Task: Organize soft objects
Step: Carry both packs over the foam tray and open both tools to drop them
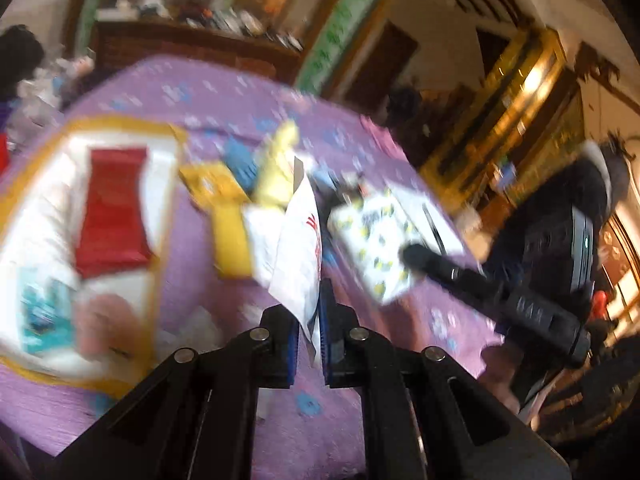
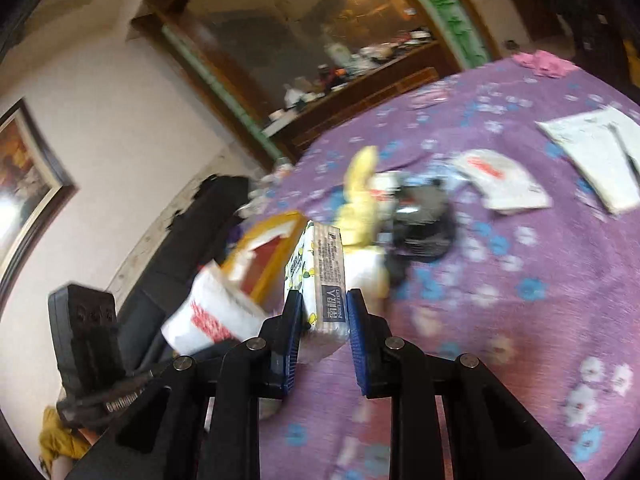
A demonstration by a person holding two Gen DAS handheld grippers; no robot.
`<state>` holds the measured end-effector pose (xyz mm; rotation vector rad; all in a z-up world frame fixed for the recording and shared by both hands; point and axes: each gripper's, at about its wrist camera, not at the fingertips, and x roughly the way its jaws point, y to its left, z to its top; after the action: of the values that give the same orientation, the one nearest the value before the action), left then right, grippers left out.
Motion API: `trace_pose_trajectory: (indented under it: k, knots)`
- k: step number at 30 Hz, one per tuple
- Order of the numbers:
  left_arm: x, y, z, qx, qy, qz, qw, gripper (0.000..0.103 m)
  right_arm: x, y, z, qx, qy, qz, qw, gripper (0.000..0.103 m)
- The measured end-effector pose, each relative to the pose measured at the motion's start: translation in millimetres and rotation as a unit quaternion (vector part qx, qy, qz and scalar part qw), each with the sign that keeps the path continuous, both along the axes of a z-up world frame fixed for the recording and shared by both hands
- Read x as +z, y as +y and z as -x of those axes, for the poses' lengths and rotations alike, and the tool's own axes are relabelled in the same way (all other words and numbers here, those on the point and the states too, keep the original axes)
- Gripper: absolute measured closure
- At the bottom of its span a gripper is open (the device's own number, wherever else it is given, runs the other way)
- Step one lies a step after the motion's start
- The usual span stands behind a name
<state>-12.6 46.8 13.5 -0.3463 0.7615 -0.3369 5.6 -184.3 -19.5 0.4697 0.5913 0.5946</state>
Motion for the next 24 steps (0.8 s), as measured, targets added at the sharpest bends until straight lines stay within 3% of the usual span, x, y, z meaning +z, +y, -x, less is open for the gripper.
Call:
trace_pose_trajectory:
  k: [7,11,15,20,24]
  knots:
    - [5,73,-14,0.101,0.012,-0.002,0.9949,0.097,19,71,-25,0.073,-0.001,0.009,0.997,0.081]
    - [-15,102,-42,0.122,0.052,-0.002,0.9911,0.096,22,122,-55,0.089,0.007,0.038,0.995,0.081]
    - [-28,120,-67,0.143,0.079,-0.019,0.9863,0.096,12,162,-98,0.087,0.038,0.035,0.995,0.081]
    - [-43,122,-82,0.136,0.094,-0.03,0.9858,0.096,-6,182,-128,0.078,0.058,0.057,0.994,0.081]
    - [-55,120,-88,0.136,0.112,-0.04,0.9835,0.096,4,190,-128,0.087,0.054,0.069,0.992,0.08]
